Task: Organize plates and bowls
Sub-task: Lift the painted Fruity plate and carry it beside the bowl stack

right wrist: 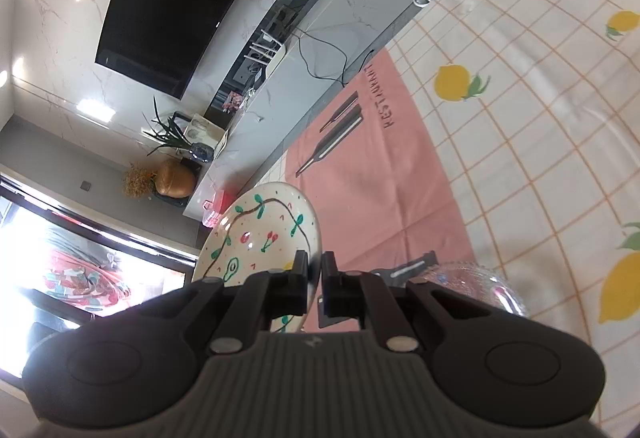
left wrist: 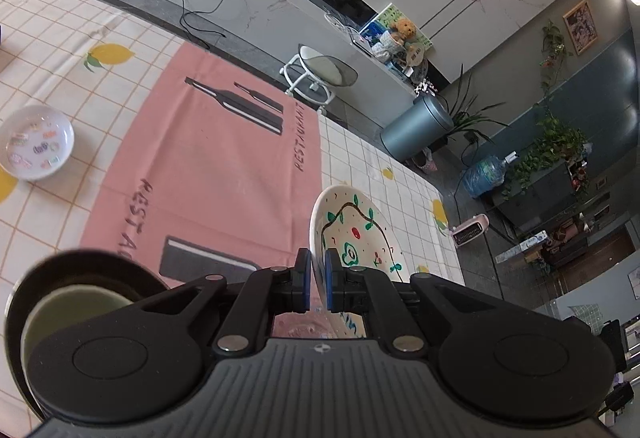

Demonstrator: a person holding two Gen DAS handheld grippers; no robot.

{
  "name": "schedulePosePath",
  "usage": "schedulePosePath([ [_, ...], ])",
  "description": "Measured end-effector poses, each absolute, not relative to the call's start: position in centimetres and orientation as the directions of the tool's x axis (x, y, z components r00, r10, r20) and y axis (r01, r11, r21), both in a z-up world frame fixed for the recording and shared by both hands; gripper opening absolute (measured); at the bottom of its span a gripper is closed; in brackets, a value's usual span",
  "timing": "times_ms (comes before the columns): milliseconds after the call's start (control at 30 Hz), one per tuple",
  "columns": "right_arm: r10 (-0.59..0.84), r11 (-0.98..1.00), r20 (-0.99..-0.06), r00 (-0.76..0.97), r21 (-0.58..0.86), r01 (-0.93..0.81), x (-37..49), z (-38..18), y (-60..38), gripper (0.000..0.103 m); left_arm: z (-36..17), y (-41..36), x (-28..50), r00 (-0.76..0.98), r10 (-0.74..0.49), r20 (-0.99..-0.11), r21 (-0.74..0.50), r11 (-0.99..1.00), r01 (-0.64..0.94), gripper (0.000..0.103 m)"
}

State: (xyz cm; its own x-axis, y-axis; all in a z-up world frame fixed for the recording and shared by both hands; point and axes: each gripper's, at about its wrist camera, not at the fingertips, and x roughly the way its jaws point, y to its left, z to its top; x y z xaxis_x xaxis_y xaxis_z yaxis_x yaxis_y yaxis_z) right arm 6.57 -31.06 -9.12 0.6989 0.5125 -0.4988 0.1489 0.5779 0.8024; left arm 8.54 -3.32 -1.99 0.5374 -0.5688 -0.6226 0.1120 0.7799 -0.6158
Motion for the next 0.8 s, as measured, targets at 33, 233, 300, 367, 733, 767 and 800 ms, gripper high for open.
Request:
schedulePosePath([
  [33, 0.505, 0.576, -0.500, 0.703, 0.802, 0.157, 5.8, -9.3, -31.7, 0.004, -2.4, -3.8, 8.2, 0.526, -0.574, -0.627, -0.619, 0.778, 0.111, 0.007],
  [233, 0.477, 0.572, -0.519, 0.709, 0.796, 0.198, 2.6, -10.5, -34.3, 0.004, -4.7, -5.9, 6.0, 0.495, -0.571, -0.655, -0.608, 0.787, 0.102, 0.007],
  [300, 0.474, 0.576, -0.528, 0.705, 0.791, 0.205, 2.0, -11.0, -34.7, 0.003, -5.5, -6.6, 5.3, 0.489, -0.552, -0.676, -0.590, 0.802, 0.090, 0.008],
  [367, 0.468, 0.585, -0.541, 0.699, 0.782, 0.213, 1.9, -11.5, -35.0, 0.003, -6.2, -7.2, 4.9, 0.482, -0.535, -0.693, -0.573, 0.815, 0.081, 0.008],
  [733, 0.454, 0.642, -0.600, 0.659, 0.733, 0.224, 2.0, -14.5, -35.1, 0.003, -9.5, -8.6, 3.8, 0.461, -0.451, -0.764, -0.496, 0.868, 0.026, 0.010],
  [767, 0.452, 0.647, -0.606, 0.654, 0.728, 0.228, 2.0, -14.8, -35.1, 0.003, -9.6, -8.7, 3.7, 0.463, -0.441, -0.769, -0.486, 0.874, 0.027, 0.010],
  [800, 0.450, 0.652, -0.614, 0.649, 0.722, 0.231, 2.1, -15.1, -35.1, 0.003, -9.8, -8.9, 3.7, 0.464, -0.432, -0.773, -0.475, 0.880, 0.029, 0.010],
])
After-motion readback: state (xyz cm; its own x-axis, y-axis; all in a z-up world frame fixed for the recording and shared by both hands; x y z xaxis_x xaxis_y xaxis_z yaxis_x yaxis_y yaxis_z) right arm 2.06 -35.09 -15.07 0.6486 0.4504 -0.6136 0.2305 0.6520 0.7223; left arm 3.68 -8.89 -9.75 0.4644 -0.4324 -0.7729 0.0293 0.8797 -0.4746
